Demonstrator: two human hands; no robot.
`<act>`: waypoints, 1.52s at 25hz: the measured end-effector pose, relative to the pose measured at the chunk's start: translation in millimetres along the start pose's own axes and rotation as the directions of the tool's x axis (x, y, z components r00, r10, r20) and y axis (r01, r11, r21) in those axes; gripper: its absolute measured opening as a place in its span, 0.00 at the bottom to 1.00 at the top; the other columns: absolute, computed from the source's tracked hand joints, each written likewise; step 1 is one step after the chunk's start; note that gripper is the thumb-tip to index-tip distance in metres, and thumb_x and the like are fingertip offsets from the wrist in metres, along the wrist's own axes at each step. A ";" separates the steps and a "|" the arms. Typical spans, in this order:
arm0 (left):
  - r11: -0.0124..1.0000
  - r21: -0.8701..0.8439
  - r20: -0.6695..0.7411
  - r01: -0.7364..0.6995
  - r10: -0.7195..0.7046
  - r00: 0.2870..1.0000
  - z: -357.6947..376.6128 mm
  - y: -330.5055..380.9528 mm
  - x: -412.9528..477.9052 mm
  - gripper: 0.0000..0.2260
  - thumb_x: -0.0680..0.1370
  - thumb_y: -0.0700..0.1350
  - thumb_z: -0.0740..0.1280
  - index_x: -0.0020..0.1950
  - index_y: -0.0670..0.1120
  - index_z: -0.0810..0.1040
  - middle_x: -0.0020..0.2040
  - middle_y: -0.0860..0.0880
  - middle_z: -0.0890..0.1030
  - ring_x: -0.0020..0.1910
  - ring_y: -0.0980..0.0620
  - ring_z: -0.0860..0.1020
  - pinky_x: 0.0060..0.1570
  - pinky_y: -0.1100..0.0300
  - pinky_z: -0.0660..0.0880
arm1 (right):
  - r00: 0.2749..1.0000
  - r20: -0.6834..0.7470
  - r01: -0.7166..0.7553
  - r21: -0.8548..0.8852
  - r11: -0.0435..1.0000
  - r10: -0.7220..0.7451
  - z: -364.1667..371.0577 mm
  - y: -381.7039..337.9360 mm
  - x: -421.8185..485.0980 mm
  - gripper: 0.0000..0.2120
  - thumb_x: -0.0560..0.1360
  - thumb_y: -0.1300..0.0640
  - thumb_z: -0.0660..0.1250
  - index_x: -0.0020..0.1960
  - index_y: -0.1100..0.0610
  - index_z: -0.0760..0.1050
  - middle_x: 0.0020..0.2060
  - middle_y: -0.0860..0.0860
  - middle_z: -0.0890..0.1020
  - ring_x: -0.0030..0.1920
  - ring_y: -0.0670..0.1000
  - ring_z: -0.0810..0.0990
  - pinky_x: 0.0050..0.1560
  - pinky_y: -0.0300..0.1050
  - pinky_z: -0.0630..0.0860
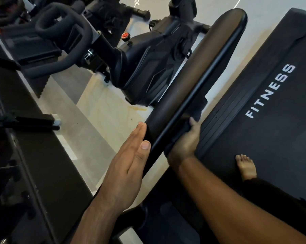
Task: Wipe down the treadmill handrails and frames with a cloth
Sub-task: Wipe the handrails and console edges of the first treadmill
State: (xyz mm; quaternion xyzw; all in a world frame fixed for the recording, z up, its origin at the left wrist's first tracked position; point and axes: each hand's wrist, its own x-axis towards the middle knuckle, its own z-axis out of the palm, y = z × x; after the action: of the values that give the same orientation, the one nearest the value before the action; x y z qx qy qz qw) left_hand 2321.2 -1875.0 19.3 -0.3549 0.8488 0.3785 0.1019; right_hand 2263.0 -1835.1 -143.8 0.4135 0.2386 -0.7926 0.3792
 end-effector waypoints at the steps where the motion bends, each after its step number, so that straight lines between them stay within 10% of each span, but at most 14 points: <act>1: 1.000 0.008 0.002 -0.015 0.015 1.000 0.3 1.9 2.0 0.25 0.80 0.62 0.50 0.76 0.61 0.60 0.75 0.68 0.60 0.73 0.71 0.56 0.75 0.59 0.55 | 0.999 -0.020 -0.033 -0.064 0.997 0.032 0.8 -1.3 -3.7 0.24 0.73 0.37 0.62 0.57 0.54 0.81 0.45 0.57 0.85 0.39 0.58 0.83 0.37 0.47 0.81; 6: 0.998 0.030 0.014 -0.058 0.058 0.998 4.2 15.2 16.5 0.24 0.80 0.62 0.50 0.76 0.61 0.59 0.75 0.68 0.60 0.73 0.71 0.55 0.76 0.57 0.55 | 1.000 0.013 0.028 -0.010 1.000 -0.028 7.2 -16.6 8.4 0.27 0.72 0.40 0.63 0.69 0.47 0.75 0.59 0.53 0.83 0.57 0.60 0.82 0.58 0.58 0.79; 10: 0.993 0.046 0.027 -0.110 0.109 0.994 8.9 29.0 28.1 0.26 0.78 0.64 0.49 0.76 0.62 0.58 0.76 0.67 0.59 0.74 0.70 0.55 0.76 0.56 0.55 | 0.999 -0.004 -0.032 -0.184 0.982 0.032 11.2 -31.3 2.5 0.22 0.74 0.39 0.61 0.65 0.44 0.77 0.55 0.53 0.85 0.51 0.58 0.84 0.45 0.52 0.78; 13: 0.995 0.051 0.046 -0.090 0.087 0.995 10.6 34.1 33.5 0.26 0.78 0.65 0.49 0.75 0.63 0.57 0.75 0.69 0.59 0.73 0.72 0.54 0.76 0.57 0.54 | 0.980 0.043 0.201 -0.150 0.968 -0.197 24.5 -59.2 17.4 0.27 0.71 0.39 0.63 0.70 0.38 0.72 0.63 0.51 0.81 0.62 0.59 0.79 0.64 0.63 0.73; 17: 0.994 0.045 0.039 -0.104 0.102 0.994 11.4 41.2 38.4 0.26 0.79 0.64 0.50 0.77 0.61 0.57 0.75 0.69 0.58 0.73 0.72 0.54 0.76 0.57 0.54 | 0.937 0.151 0.337 -0.156 0.929 -0.315 37.0 -80.7 12.6 0.22 0.76 0.45 0.58 0.69 0.30 0.68 0.66 0.47 0.79 0.66 0.59 0.77 0.67 0.67 0.70; 23: 0.990 0.044 0.053 -0.134 0.131 0.990 16.9 59.4 54.4 0.25 0.79 0.63 0.49 0.76 0.63 0.56 0.75 0.69 0.57 0.73 0.73 0.53 0.76 0.59 0.53 | 0.984 0.067 0.176 -0.157 0.972 -0.167 40.8 -100.6 10.1 0.17 0.78 0.42 0.59 0.66 0.38 0.75 0.61 0.53 0.82 0.56 0.58 0.83 0.50 0.53 0.79; 28: 0.989 0.050 0.056 -0.141 0.138 0.989 22.2 66.6 66.0 0.26 0.78 0.64 0.50 0.77 0.62 0.57 0.76 0.68 0.57 0.73 0.73 0.53 0.76 0.61 0.53 | 0.939 0.025 0.341 -0.169 0.925 -0.342 64.9 -152.2 11.9 0.16 0.81 0.49 0.59 0.67 0.41 0.73 0.47 0.51 0.84 0.40 0.53 0.83 0.33 0.45 0.78; 34: 0.996 -0.014 0.124 -0.085 0.086 0.989 10.5 76.8 64.8 0.26 0.79 0.63 0.51 0.76 0.59 0.60 0.75 0.67 0.60 0.72 0.73 0.56 0.74 0.65 0.52 | 0.777 0.151 0.576 -0.563 0.593 -0.611 66.4 -176.1 -49.4 0.26 0.72 0.56 0.63 0.66 0.35 0.72 0.57 0.53 0.82 0.51 0.53 0.83 0.51 0.53 0.82; 38: 0.993 -0.112 0.109 -0.033 0.045 0.993 -5.3 79.3 47.2 0.22 0.81 0.62 0.53 0.75 0.60 0.65 0.73 0.65 0.66 0.71 0.68 0.62 0.76 0.59 0.55 | 0.654 0.433 0.691 -0.677 0.256 -0.621 78.1 -168.1 -117.2 0.28 0.76 0.62 0.63 0.72 0.40 0.70 0.63 0.42 0.74 0.57 0.36 0.74 0.58 0.32 0.72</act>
State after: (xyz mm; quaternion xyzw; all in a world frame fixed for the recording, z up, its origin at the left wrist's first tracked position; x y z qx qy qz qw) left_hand 2233.5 -1867.0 47.4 -0.3216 0.8265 0.4458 0.1217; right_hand 2135.1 -1741.2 7.5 0.0276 0.7004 -0.6936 0.1662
